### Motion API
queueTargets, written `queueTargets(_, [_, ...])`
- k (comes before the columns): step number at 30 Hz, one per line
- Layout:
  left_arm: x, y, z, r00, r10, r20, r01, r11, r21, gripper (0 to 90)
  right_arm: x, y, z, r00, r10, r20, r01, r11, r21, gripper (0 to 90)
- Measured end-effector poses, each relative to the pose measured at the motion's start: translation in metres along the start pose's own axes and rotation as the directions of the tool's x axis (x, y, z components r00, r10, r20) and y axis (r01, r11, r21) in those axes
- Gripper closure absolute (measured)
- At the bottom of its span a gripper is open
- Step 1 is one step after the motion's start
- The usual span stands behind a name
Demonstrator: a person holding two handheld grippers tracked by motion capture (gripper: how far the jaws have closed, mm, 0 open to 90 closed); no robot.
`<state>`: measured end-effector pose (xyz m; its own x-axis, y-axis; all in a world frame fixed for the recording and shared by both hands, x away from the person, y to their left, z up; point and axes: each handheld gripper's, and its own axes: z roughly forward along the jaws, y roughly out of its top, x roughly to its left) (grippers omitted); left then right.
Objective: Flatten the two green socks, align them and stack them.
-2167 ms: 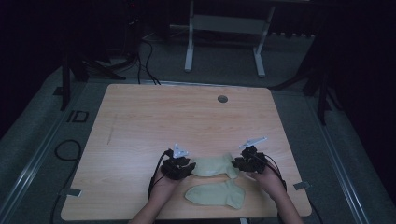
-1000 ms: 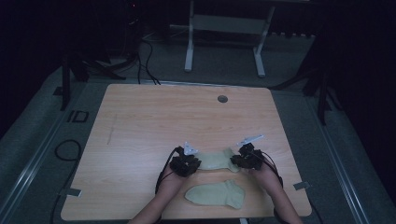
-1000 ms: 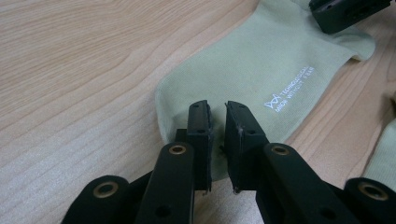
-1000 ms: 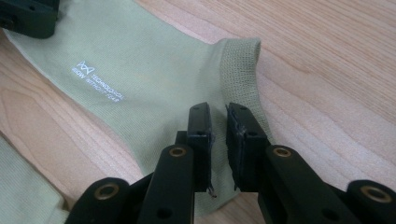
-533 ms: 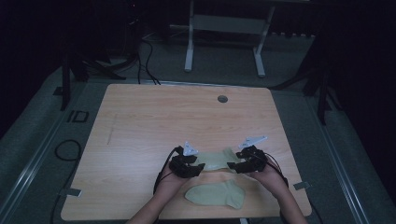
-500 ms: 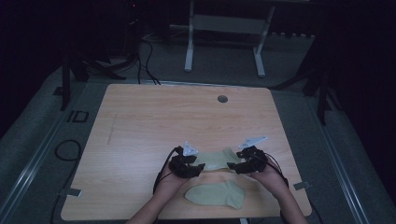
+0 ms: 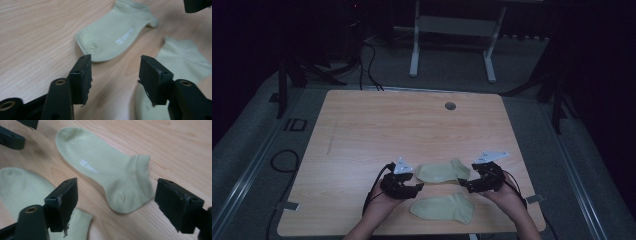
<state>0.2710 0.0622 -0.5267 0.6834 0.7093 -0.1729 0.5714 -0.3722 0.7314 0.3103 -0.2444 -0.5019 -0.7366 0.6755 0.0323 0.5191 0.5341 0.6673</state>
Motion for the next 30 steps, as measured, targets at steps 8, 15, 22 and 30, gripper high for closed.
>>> queueTargets(8, [-0.011,-0.01,-0.016,0.9984,0.017,0.054,-0.019,0.9989,0.042,40.9,0.015,-0.012,-0.024,0.9997,-0.02,0.016,0.02,1.0,-0.017,22.8])
queueTargets(15, [-0.022,-0.026,-0.019,0.998,0.008,0.062,-0.012,0.998,0.062,40.7,0.022,-0.029,-0.038,0.9996,0.025,0.014,-0.025,1.0,0.004,31.7])
queueTargets(22, [-0.026,-0.038,-0.014,0.9988,0.011,0.047,-0.015,0.9962,0.086,42.9,0.035,-0.053,-0.035,0.9996,0.022,-0.015,-0.022,1.0,0.004,35.7])
queueTargets(30, [-0.024,-0.049,-0.005,0.9984,-0.013,0.056,0.007,0.9944,0.105,58.6,0.036,-0.073,-0.019,0.9992,0.039,0.005,-0.039,0.998,0.052,48.0])
